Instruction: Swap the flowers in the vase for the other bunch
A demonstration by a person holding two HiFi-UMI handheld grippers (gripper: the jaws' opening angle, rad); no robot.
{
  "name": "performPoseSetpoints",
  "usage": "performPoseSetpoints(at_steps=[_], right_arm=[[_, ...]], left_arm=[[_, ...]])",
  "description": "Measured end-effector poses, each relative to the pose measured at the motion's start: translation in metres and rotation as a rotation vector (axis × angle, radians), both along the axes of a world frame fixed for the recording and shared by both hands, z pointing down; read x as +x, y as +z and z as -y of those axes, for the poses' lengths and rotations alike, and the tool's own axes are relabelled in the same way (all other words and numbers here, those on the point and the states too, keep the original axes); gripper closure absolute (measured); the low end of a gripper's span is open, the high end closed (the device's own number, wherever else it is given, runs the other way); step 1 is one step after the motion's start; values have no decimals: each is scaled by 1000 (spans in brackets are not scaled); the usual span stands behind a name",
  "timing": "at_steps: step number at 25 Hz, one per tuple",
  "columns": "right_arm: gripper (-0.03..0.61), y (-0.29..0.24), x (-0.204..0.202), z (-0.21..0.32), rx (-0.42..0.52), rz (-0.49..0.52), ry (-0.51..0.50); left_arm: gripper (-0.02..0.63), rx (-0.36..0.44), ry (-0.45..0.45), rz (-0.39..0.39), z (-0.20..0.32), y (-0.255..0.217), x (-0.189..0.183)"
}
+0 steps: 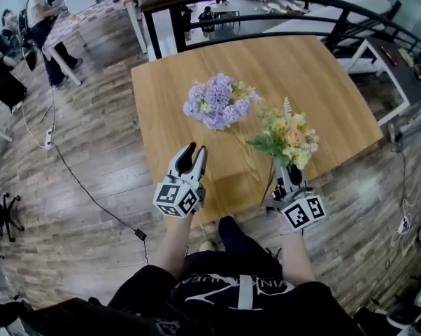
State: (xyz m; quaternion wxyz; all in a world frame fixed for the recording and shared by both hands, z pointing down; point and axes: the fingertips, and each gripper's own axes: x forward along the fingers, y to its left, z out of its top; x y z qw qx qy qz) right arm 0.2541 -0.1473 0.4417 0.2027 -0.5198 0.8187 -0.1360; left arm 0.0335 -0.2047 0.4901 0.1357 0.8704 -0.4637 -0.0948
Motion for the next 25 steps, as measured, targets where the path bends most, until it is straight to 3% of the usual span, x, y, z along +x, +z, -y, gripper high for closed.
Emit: performPoseSetpoints(at_steps=[13, 21, 25], right_arm=[[483, 16, -20, 48, -22, -26, -32], [483, 26, -11, 55, -41, -19, -43], [483, 23, -9, 59, -40, -21, -42]], left_arm=[[468, 12, -19, 120, 85, 14, 17], [396, 53, 7, 189, 99, 19, 49], [360, 47, 41, 283, 98, 34, 63]])
